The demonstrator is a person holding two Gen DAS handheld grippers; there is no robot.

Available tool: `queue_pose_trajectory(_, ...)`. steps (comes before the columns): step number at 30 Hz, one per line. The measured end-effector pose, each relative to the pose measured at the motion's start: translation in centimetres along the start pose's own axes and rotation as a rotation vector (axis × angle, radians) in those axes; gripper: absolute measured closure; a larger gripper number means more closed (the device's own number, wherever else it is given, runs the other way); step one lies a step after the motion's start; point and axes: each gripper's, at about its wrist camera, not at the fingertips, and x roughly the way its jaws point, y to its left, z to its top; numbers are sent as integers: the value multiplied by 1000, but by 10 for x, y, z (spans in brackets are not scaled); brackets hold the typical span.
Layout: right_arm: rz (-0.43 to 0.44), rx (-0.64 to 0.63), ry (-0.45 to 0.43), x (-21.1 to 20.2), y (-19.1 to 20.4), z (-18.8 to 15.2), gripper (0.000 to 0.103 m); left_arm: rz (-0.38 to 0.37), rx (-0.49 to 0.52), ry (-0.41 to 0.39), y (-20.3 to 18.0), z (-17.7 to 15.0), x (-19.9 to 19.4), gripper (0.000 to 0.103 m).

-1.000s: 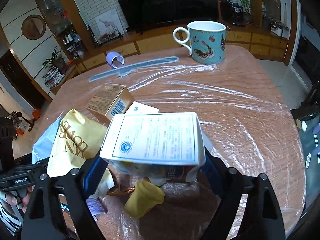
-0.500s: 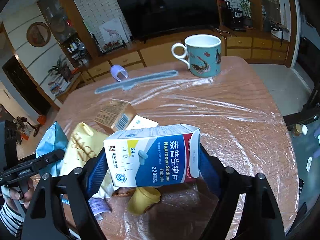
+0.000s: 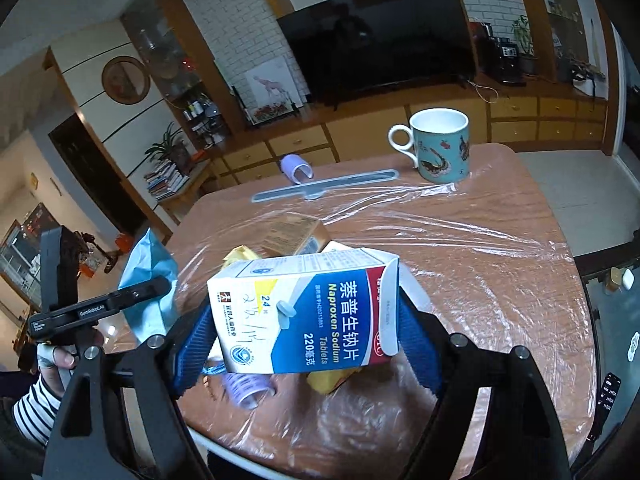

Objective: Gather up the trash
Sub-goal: 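Carry the blue bag in the left tool and the box in the right tool over the black bin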

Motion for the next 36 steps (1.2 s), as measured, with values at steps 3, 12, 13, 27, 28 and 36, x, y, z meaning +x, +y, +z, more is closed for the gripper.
queue_pose_trajectory(3,24,-9,-1,-12,8,-8,23,-1,27,-1,-10,-7,-9,49)
queue_pose_trajectory(12,93,-36,22,-48,27,-36,23,-20,51,10,-27,-38,-39,51)
queue_pose_trajectory(13,98,-41,26,-51,29,-39,23,-18,57,13,-29,-42,-41,51)
queue_pose_trajectory(27,156,-121,187,-60,54,-104,23,-14,132,118,-63,-109,-50,53)
queue_pose_trajectory(28,159,-125,207,-58,54,-110,23,-13,138,128,-66,-115,-49,53)
queue_pose_trajectory(36,130,-160,318,-39,53,-148,23,12,159,187,-72,-152,-33,53)
